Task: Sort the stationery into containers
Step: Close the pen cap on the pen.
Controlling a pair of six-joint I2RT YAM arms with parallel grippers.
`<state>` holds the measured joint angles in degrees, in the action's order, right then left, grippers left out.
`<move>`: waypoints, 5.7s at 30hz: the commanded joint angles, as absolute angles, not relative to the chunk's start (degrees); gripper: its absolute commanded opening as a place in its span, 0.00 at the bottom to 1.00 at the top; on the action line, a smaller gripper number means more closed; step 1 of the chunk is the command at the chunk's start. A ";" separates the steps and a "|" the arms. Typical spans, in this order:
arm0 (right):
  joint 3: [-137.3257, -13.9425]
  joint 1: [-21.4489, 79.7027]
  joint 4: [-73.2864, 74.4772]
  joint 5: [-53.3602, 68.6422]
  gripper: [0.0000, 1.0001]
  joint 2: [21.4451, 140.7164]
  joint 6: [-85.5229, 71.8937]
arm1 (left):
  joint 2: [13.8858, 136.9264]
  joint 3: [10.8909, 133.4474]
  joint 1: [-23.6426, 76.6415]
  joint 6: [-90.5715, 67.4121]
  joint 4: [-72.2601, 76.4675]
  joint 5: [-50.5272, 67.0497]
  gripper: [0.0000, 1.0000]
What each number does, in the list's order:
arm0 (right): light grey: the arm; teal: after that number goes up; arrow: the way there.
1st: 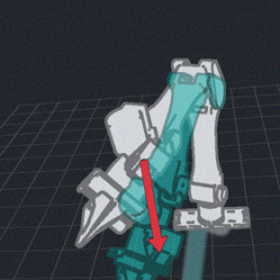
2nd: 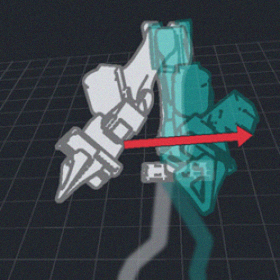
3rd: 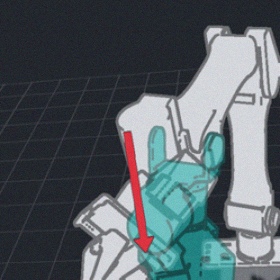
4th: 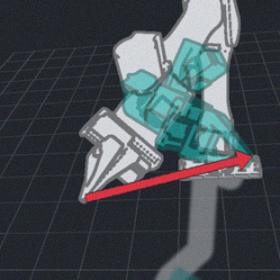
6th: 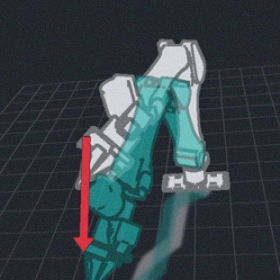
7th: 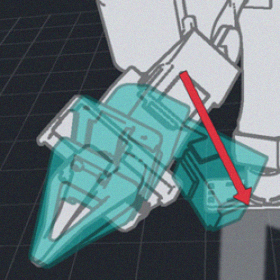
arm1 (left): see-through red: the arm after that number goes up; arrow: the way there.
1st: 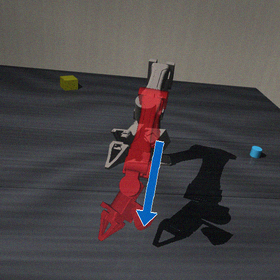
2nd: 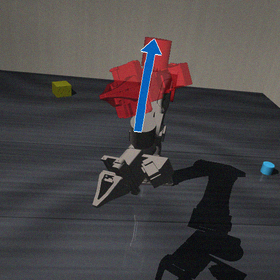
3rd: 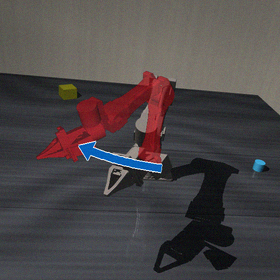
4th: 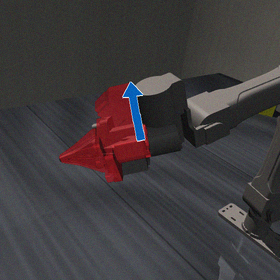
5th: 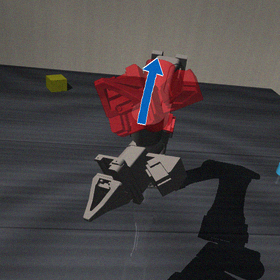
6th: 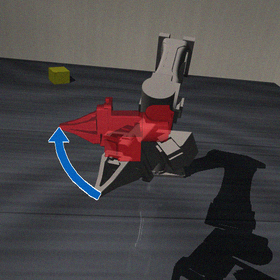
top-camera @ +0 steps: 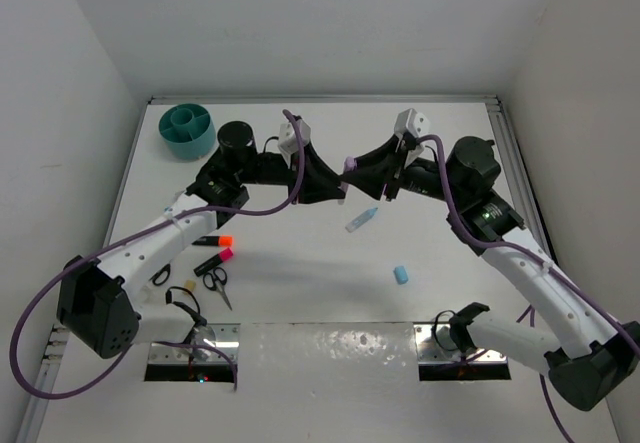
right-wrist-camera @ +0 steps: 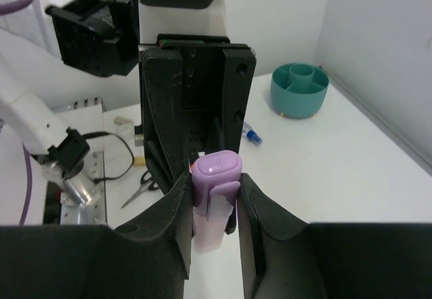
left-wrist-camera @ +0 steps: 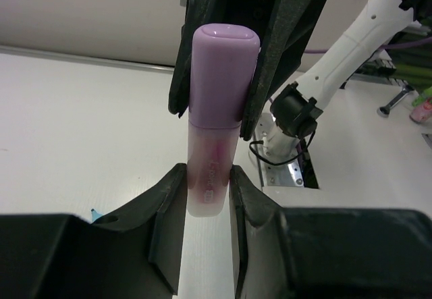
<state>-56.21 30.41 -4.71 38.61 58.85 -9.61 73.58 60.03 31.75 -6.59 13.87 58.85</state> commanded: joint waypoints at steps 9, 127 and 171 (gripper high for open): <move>-49.13 30.85 2.55 38.67 0.00 61.70 -11.07 | 70.84 63.63 30.50 -12.75 33.58 57.30 0.00; -71.36 24.87 8.70 53.61 0.84 63.45 -9.84 | 67.24 56.34 34.01 4.22 14.50 58.53 0.00; -56.79 30.32 -5.18 51.94 0.00 65.48 -18.01 | 68.91 57.39 29.79 -21.88 46.84 55.02 0.00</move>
<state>-62.22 28.18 -13.96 47.90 63.44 -19.53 70.78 53.06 30.81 -16.51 29.95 58.94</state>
